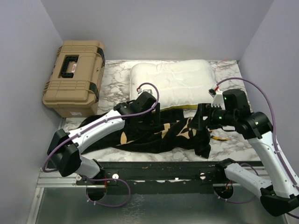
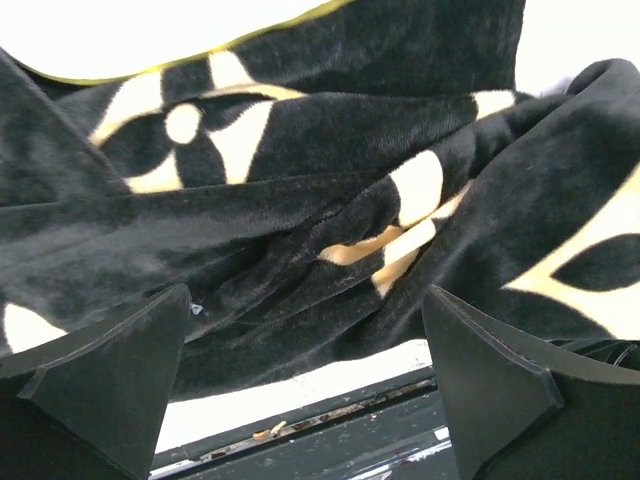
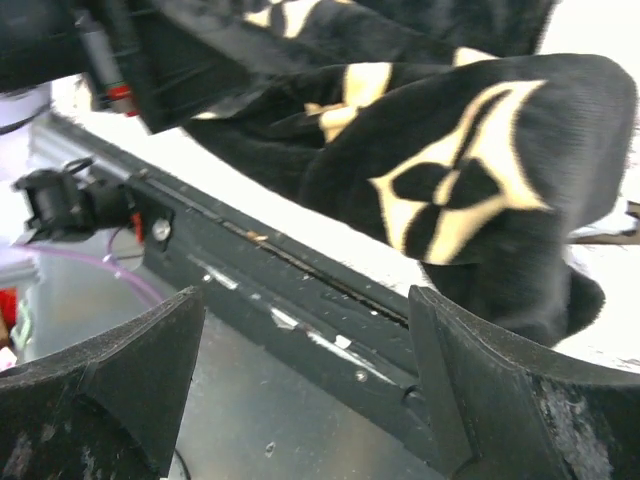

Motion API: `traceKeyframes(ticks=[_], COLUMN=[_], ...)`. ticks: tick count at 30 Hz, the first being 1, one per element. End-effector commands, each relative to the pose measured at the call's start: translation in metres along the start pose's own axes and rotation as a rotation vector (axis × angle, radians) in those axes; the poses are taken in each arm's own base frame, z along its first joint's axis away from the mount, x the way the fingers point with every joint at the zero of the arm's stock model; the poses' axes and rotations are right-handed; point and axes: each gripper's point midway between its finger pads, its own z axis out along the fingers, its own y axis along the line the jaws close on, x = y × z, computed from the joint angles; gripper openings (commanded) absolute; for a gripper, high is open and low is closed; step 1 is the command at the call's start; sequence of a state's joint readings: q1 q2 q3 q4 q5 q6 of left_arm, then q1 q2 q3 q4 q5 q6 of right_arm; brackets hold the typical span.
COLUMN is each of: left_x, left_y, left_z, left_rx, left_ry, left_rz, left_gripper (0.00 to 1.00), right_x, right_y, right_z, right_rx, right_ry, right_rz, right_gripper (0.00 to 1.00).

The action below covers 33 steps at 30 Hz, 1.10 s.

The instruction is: Put the pillow into the pillowcase

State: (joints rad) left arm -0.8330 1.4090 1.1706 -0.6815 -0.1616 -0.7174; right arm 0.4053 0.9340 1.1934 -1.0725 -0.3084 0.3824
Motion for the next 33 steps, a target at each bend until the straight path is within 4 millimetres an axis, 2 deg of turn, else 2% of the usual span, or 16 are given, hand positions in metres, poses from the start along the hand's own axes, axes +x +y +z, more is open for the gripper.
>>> traceKeyframes(ticks=[1, 4, 6, 8, 10, 14, 15, 16, 17, 19, 20, 21, 27, 29, 32, 33], left_x=[0.025, 0.031, 0.038, 0.049, 0.065, 0.095, 0.102, 0.109, 0.115, 0.121, 0.124, 0.123, 0.134, 0.140, 0.152, 0.154], left_y=[-0.022, -0.056, -0.080, -0.099, -0.108, -0.114, -0.116, -0.118, -0.119, -0.116, -0.113, -0.106, -0.072, -0.055, -0.024, -0.015], left_z=[0.018, 0.017, 0.015, 0.019, 0.030, 0.055, 0.059, 0.060, 0.061, 0.057, 0.052, 0.048, -0.014, -0.039, -0.063, -0.069], left_rx=[0.118, 0.254, 0.342, 0.398, 0.412, 0.384, 0.379, 0.380, 0.384, 0.374, 0.374, 0.355, 0.374, 0.383, 0.365, 0.353], left_ry=[0.073, 0.056, 0.048, 0.056, 0.084, 0.112, 0.118, 0.126, 0.137, 0.134, 0.132, 0.115, 0.080, 0.092, 0.117, 0.120], left_rz=[0.033, 0.086, 0.139, 0.179, 0.212, 0.271, 0.296, 0.323, 0.344, 0.355, 0.353, 0.345, 0.305, 0.292, 0.269, 0.259], left_gripper=[0.98, 0.98, 0.99, 0.99, 0.99, 0.97, 0.91, 0.76, 0.57, 0.15, 0.03, 0.00, 0.00, 0.00, 0.00, 0.08], right_x=[0.020, 0.040, 0.044, 0.034, 0.021, -0.006, -0.012, -0.018, -0.025, -0.034, -0.039, -0.042, -0.053, -0.051, -0.039, -0.034], right_y=[0.034, 0.019, 0.008, 0.001, -0.005, -0.019, -0.020, -0.022, -0.024, -0.028, -0.031, -0.032, -0.028, -0.024, -0.021, -0.021], right_z=[-0.016, -0.010, -0.007, -0.009, -0.010, -0.011, -0.012, -0.013, -0.014, -0.016, -0.016, -0.016, -0.005, 0.006, 0.029, 0.036], right_rx=[-0.210, -0.146, -0.089, -0.032, 0.012, 0.110, 0.123, 0.141, 0.157, 0.197, 0.215, 0.223, 0.197, 0.159, 0.101, 0.084], right_ry=[0.035, 0.098, 0.097, 0.036, -0.032, -0.131, -0.149, -0.168, -0.188, -0.213, -0.224, -0.234, -0.250, -0.214, -0.140, -0.117], right_rz=[-0.013, 0.038, 0.064, 0.086, 0.089, 0.075, 0.068, 0.065, 0.060, 0.057, 0.056, 0.053, 0.029, 0.015, 0.001, 0.001], right_gripper=[0.87, 0.87, 0.87, 0.88, 0.88, 0.88, 0.88, 0.88, 0.88, 0.88, 0.88, 0.88, 0.88, 0.88, 0.88, 0.87])
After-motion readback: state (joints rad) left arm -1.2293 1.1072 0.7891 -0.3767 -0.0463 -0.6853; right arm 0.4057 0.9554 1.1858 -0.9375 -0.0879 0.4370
